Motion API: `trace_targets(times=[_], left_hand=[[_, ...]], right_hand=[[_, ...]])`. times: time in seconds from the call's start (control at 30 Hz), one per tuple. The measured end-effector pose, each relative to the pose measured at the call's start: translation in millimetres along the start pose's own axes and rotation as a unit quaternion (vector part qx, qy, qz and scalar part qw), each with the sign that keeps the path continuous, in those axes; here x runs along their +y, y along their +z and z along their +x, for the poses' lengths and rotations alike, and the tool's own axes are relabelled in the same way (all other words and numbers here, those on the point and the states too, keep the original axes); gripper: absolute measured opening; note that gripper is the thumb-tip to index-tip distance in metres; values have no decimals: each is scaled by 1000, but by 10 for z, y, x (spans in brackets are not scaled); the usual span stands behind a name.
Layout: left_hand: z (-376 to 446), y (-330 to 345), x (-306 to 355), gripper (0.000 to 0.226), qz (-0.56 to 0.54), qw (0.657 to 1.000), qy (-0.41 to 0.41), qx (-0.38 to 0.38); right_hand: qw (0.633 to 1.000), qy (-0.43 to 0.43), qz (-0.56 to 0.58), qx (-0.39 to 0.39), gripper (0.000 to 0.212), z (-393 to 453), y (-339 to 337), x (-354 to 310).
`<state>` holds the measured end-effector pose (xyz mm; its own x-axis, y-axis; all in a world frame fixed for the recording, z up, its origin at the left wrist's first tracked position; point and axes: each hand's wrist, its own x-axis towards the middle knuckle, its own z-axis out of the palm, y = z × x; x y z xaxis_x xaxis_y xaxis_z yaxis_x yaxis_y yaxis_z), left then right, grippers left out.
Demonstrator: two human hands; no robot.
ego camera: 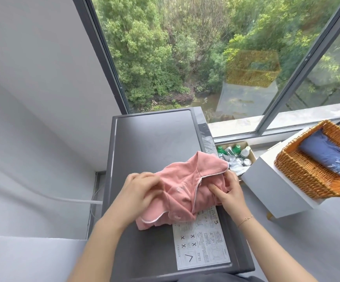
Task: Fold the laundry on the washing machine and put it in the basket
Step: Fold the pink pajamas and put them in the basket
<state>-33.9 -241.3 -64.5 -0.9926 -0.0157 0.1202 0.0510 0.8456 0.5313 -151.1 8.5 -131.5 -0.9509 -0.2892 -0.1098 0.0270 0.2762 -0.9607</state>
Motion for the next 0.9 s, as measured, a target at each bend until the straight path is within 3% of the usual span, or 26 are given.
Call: trace_targets(times=[0.1, 0.3, 0.43, 0.53, 0.63, 0.7, 0.8, 0.9], left_hand=[[333, -109, 149, 15, 20, 999, 30, -29], [651, 185, 1, 13, 97, 993, 34, -56], [471, 405, -183, 21, 86, 995, -50, -7], [341, 321, -79, 25, 86, 975, -190, 71], [66, 152, -15, 52, 1, 924, -374, 78], [-207, 69, -38, 54, -95, 896, -434, 9], [-494, 68, -45, 66, -225, 857, -451, -107], [-478, 208, -23, 71, -268, 873, -393, -105]], right_hand=[[999, -21, -24, -19, 67, 33, -22, -4], [998, -5, -34, -57, 49, 87, -86, -52], [998, 13, -44, -45, 31, 164, -77, -125], [999, 35, -6, -13, 27, 236, -46, -209], [999, 49, 14, 5, 29, 259, -13, -248], [998, 51, 16, 20, 30, 257, 12, -262], [997, 63, 18, 37, 29, 252, 44, -241], [995, 89, 20, 41, 28, 258, 84, -195]])
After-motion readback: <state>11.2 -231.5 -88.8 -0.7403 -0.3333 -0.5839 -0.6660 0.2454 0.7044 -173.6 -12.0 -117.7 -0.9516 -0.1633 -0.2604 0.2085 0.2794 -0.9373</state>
